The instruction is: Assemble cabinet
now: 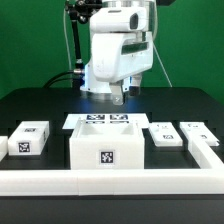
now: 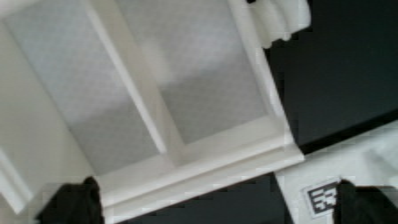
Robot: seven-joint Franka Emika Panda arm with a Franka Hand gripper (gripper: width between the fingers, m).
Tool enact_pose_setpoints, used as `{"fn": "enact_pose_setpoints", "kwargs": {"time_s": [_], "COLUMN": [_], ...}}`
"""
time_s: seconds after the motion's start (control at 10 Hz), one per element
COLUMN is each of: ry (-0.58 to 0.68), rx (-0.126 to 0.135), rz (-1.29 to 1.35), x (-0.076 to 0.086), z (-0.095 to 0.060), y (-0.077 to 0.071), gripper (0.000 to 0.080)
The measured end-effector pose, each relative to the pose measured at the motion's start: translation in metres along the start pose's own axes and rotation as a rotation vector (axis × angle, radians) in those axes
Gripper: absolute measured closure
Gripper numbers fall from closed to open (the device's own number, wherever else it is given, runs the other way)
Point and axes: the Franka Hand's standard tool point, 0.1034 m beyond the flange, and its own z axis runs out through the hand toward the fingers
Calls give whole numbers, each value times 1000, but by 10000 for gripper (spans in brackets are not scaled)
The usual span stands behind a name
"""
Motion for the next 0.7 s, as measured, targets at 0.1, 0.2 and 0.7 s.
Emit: {"fn": "enact_pose_setpoints", "kwargs": {"time_s": [0.1,0.2,0.7], "ry": [7,-10,-14], "rx": [-33,-27,-37], "rz": [-77,-160,-405], "x": [3,0,-7], "z": [3,9,21], "y": [-1,-9,-21], "gripper": [150,150,150]}}
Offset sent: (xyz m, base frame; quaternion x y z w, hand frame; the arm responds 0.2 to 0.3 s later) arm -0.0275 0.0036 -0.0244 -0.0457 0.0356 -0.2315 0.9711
